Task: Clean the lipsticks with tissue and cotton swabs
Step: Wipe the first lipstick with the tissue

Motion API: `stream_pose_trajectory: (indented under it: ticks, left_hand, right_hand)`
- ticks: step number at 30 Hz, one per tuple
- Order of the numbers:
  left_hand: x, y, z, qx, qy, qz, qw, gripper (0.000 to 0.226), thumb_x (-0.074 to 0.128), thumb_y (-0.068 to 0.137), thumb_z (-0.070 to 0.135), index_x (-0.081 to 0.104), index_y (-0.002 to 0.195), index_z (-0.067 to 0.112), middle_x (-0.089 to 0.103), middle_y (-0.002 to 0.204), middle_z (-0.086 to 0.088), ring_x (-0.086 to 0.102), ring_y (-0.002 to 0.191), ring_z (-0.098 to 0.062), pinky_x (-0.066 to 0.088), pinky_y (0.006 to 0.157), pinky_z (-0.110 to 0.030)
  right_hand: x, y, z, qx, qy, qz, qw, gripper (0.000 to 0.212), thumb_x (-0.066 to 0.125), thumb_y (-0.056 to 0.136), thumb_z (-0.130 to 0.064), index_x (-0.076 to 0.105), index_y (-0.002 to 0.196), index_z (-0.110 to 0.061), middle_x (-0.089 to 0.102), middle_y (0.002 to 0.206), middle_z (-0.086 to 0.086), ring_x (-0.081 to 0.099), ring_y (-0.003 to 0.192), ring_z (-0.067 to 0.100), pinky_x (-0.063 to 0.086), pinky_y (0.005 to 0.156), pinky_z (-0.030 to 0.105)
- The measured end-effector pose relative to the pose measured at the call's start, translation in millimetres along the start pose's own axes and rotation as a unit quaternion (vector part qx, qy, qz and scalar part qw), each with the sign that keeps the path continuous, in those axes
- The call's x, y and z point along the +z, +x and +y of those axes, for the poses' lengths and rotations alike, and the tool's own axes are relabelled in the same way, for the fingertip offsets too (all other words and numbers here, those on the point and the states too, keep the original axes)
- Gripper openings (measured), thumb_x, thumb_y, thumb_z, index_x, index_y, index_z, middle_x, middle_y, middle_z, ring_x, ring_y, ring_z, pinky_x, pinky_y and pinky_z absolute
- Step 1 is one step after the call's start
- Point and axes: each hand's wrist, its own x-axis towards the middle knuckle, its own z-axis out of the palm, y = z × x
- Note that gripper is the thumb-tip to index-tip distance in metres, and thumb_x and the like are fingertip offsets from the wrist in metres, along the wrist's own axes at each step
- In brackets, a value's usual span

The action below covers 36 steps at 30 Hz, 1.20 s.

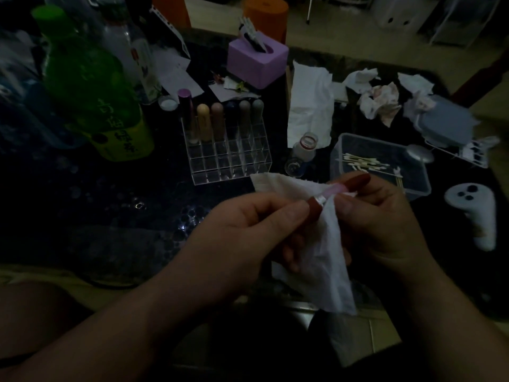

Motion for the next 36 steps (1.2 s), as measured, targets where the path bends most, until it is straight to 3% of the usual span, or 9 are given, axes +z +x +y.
stream_pose_trajectory:
  ticks: [4, 12, 15, 17, 20, 24, 27, 33, 36]
  left_hand:
    - [-0.4, -1.7, -1.5, 0.078, 0.093, 0.072, 0.99, 0.027, 0.073, 0.068, 0.037, 0.076, 0.088, 0.02, 0.077, 0.083, -0.002, 0.074, 0.076, -0.015, 0.056, 0.067, -0.022]
    - [9.9, -1.9, -2.7, -0.086, -0.095, -0.023, 0.991, 0.055, 0.064, 0.075, 0.052, 0.068, 0.081, -0.003, 0.055, 0.065, -0.019, 0.05, 0.047, -0.018, 0.046, 0.05, -0.03]
    - [9.6, -1.8, -3.4, -0.078, -0.104, -0.028, 0.991, 0.049, 0.067, 0.076, 0.05, 0.072, 0.087, 0.003, 0.063, 0.075, -0.024, 0.054, 0.053, -0.022, 0.049, 0.053, -0.033]
    - [6.8, -1.7, -5.2, -0.022, -0.04, 0.002, 0.999, 0.033, 0.08, 0.074, 0.041, 0.075, 0.089, 0.011, 0.072, 0.08, -0.014, 0.065, 0.063, -0.028, 0.054, 0.06, -0.037]
    - [3.4, -2.4, -6.4, 0.042, 0.024, 0.057, 0.997, 0.034, 0.078, 0.068, 0.033, 0.073, 0.09, 0.009, 0.076, 0.085, -0.013, 0.073, 0.076, -0.032, 0.058, 0.067, -0.03]
    - [9.9, -4.1, -7.1, 0.027, -0.005, 0.032, 0.999, 0.034, 0.072, 0.076, 0.038, 0.073, 0.084, 0.005, 0.071, 0.069, -0.01, 0.063, 0.055, -0.022, 0.052, 0.054, -0.027]
    - [13.2, -4.6, -5.9, -0.022, -0.06, -0.001, 0.998, 0.044, 0.065, 0.074, 0.048, 0.069, 0.074, 0.004, 0.059, 0.057, -0.006, 0.055, 0.047, -0.017, 0.048, 0.049, -0.027]
    - [8.9, -1.8, -1.1, -0.088, -0.124, -0.064, 0.986, 0.051, 0.067, 0.078, 0.049, 0.071, 0.088, 0.0, 0.061, 0.066, -0.014, 0.053, 0.051, -0.018, 0.048, 0.05, -0.03]
    - [3.5, -0.7, -3.1, -0.035, -0.05, -0.036, 0.997, 0.033, 0.076, 0.072, 0.043, 0.076, 0.088, 0.014, 0.066, 0.077, -0.02, 0.057, 0.06, -0.02, 0.049, 0.055, -0.03]
  right_hand:
    - [2.5, -0.2, 2.0, -0.005, 0.001, -0.012, 1.0, 0.02, 0.058, 0.074, -0.005, 0.071, 0.063, -0.017, 0.06, 0.049, 0.007, 0.044, 0.027, 0.014, 0.036, 0.033, 0.014]
    - [1.8, -2.1, -1.3, 0.016, 0.011, 0.0, 1.0, 0.02, 0.059, 0.071, -0.004, 0.072, 0.061, -0.015, 0.067, 0.057, 0.01, 0.062, 0.045, 0.023, 0.05, 0.041, 0.031]
    - [1.4, -2.3, -1.4, 0.016, 0.032, -0.013, 0.999, 0.018, 0.06, 0.069, -0.002, 0.071, 0.06, -0.013, 0.067, 0.056, 0.009, 0.064, 0.045, 0.017, 0.05, 0.041, 0.025]
    - [-0.3, -0.9, -0.3, 0.008, 0.01, -0.004, 1.0, 0.018, 0.069, 0.066, -0.001, 0.071, 0.059, -0.017, 0.066, 0.055, 0.004, 0.061, 0.045, 0.013, 0.049, 0.04, 0.023]
    - [1.6, -1.6, -1.0, -0.011, -0.013, -0.038, 0.999, 0.015, 0.085, 0.058, -0.017, 0.072, 0.063, -0.023, 0.064, 0.053, 0.0, 0.052, 0.037, 0.011, 0.04, 0.034, 0.018]
    - [-0.8, -2.3, -3.9, -0.013, -0.009, -0.023, 1.0, 0.022, 0.083, 0.062, -0.004, 0.071, 0.06, -0.023, 0.066, 0.055, 0.001, 0.059, 0.042, 0.011, 0.046, 0.038, 0.021]
    - [-1.6, -2.6, -5.3, -0.012, 0.012, -0.036, 0.999, 0.014, 0.085, 0.063, -0.017, 0.072, 0.063, -0.02, 0.068, 0.058, 0.003, 0.064, 0.047, 0.014, 0.051, 0.042, 0.024]
    - [-5.5, -0.8, -3.8, -0.006, -0.028, -0.023, 0.999, 0.024, 0.061, 0.07, -0.005, 0.071, 0.058, -0.024, 0.065, 0.054, 0.002, 0.059, 0.042, 0.014, 0.044, 0.038, 0.027]
    - [-5.5, -0.9, -2.6, -0.02, -0.012, -0.053, 0.998, 0.016, 0.075, 0.066, -0.008, 0.072, 0.062, -0.022, 0.064, 0.053, 0.001, 0.053, 0.035, 0.011, 0.041, 0.035, 0.017]
